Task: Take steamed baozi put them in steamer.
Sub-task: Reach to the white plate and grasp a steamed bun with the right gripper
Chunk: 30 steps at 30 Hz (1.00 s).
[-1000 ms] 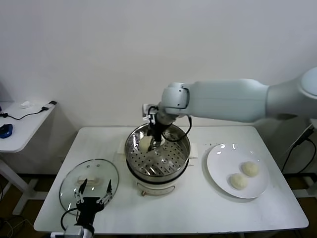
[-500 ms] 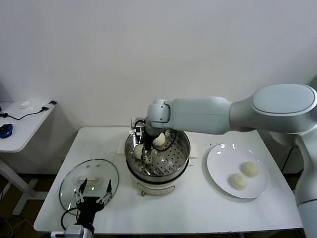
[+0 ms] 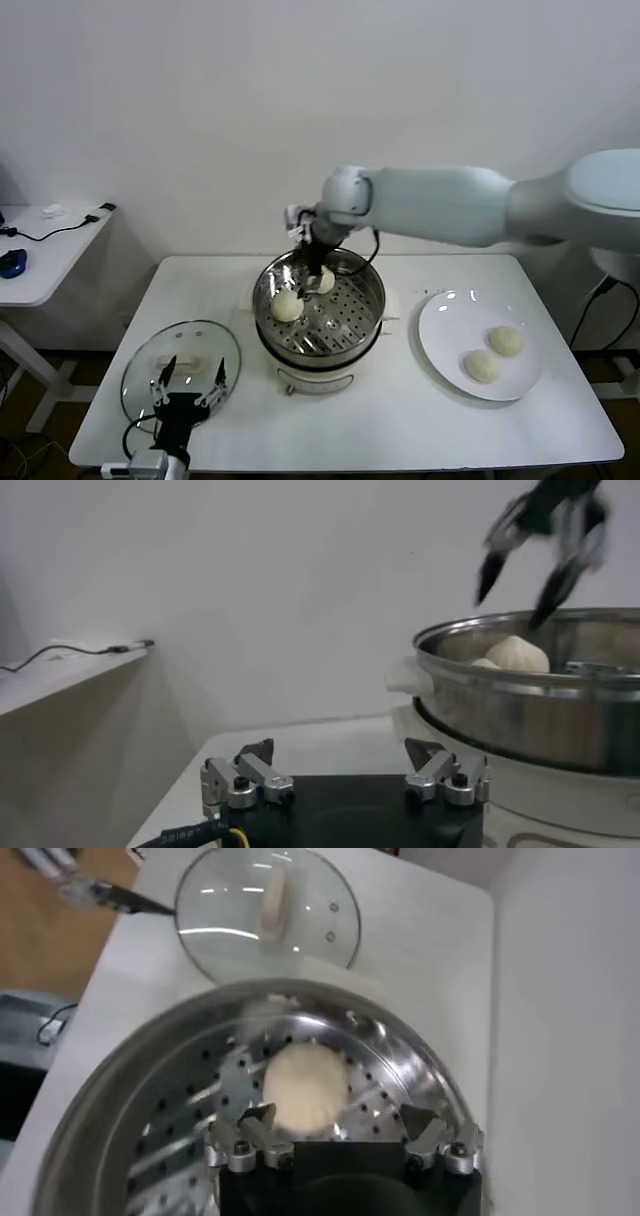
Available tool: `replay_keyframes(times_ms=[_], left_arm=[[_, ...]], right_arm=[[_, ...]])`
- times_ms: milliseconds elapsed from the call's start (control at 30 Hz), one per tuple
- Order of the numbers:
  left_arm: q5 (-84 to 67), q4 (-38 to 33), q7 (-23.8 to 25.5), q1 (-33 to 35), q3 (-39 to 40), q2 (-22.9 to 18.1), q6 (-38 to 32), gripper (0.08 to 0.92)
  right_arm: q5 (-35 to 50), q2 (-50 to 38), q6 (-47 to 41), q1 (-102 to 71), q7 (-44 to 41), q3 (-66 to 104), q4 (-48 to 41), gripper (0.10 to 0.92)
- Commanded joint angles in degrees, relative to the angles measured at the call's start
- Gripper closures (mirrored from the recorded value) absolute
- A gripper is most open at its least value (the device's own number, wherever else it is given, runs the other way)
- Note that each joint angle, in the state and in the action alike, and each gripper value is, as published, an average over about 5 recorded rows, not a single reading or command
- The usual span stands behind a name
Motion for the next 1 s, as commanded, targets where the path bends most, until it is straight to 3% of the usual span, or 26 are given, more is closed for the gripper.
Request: replay_keyframes(times_ms=[33, 200, 400, 1000], left_arm=[[-0.2, 0.4, 0.0, -0.4, -0.1, 0.4, 0.1, 0.177], [-0.2, 1.0, 0.0, -0.9, 0.0, 0.4, 0.1, 0.177], [-0.2, 1.7, 0.0, -1.3, -0.8, 0.4, 0.1, 0.177], [-0.1, 2.9, 0.1, -1.4, -1.5, 0.5, -0.1, 0.177]], right_arm=[[-11.7, -27.2, 9.8, 11.5, -13.6, -10.3, 6.6, 0.203], [-20.4, -36.4, 9.8, 3.7, -11.9, -11.4, 11.2, 0.203], [-27.7, -41.0, 8.6, -11.2, -9.5, -2.4, 9.7, 0.203], [-35.2, -38.9, 4.4, -36.3, -4.9, 17.3, 1.1, 0.203]])
